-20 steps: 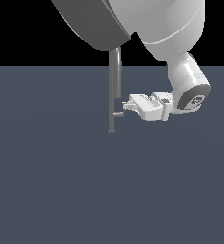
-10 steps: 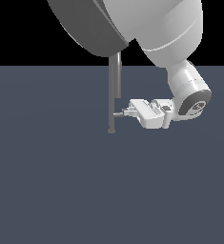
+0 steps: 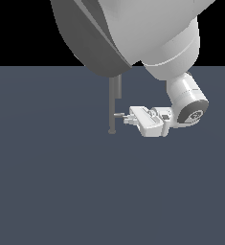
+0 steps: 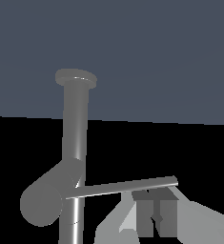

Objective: Turn on the faucet by rotating a designated handle.

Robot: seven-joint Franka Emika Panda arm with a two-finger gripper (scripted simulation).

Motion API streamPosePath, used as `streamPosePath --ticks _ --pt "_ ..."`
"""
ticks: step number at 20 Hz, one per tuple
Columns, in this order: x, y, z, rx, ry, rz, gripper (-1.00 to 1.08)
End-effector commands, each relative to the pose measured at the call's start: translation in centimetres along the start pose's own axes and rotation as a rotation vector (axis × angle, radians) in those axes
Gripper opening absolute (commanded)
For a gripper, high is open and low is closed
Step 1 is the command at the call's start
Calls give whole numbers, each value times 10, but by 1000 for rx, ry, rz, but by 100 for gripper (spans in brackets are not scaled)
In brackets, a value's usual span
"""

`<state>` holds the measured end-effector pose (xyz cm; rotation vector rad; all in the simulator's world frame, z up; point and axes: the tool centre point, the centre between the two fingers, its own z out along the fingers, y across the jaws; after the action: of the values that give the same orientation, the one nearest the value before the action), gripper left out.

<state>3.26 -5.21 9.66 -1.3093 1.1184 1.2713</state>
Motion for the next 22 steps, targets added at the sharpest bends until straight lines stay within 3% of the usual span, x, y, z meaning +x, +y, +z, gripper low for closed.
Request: streamPosePath --ticks 1,15,16,17,22 --pt "0 0 0 3 2 5 -100" --pt "51 -7 -1 8 4 36 -100" --pt "51 -7 -1 8 4 36 -100" --pt "22 -16 0 -1 -3 -3 -100" --pt "35 -22 0 1 -1 8 -100"
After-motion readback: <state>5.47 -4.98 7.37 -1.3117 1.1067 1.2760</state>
